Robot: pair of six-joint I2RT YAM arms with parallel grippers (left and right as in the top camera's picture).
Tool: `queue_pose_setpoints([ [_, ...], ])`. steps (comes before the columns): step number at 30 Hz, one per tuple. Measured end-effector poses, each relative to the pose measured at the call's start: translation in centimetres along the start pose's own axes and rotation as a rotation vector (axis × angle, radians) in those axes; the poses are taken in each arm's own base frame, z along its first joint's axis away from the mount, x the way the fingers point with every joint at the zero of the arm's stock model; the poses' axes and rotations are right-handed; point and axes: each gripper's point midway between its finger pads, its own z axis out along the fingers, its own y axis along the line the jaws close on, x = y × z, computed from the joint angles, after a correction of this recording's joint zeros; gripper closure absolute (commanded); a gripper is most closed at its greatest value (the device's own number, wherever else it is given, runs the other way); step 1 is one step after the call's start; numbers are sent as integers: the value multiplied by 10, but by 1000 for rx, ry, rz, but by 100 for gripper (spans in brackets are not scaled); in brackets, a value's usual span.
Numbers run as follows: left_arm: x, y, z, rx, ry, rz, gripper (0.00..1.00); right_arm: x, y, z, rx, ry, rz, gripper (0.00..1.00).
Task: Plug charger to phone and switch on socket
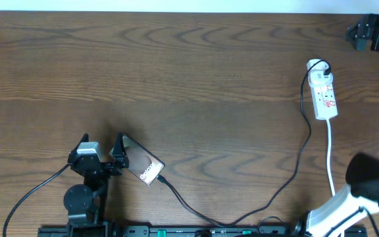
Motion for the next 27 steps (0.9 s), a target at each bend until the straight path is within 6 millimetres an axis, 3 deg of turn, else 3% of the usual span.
queue_pose_setpoints([
  [4, 0, 0, 0, 0, 0, 0, 14, -5, 13, -17, 9, -133, -63, 1],
  [8, 0, 0, 0, -1, 0, 0, 14, 5, 32, -20, -9, -236, -124, 1],
  [15, 0, 1, 0, -6, 0, 0, 14, 27, 63, 16, -80, -409, -172, 1],
  [18, 0, 2, 0, -9, -1, 0, 14, 39, 81, 22, -126, -512, -201, 1],
  [23, 0, 2, 0, -11, -1, 0, 14, 65, 111, 5, -195, -705, -278, 1],
  [27, 0, 2, 0, -11, -1, 0, 14, 88, 116, -12, -205, -813, -303, 1],
])
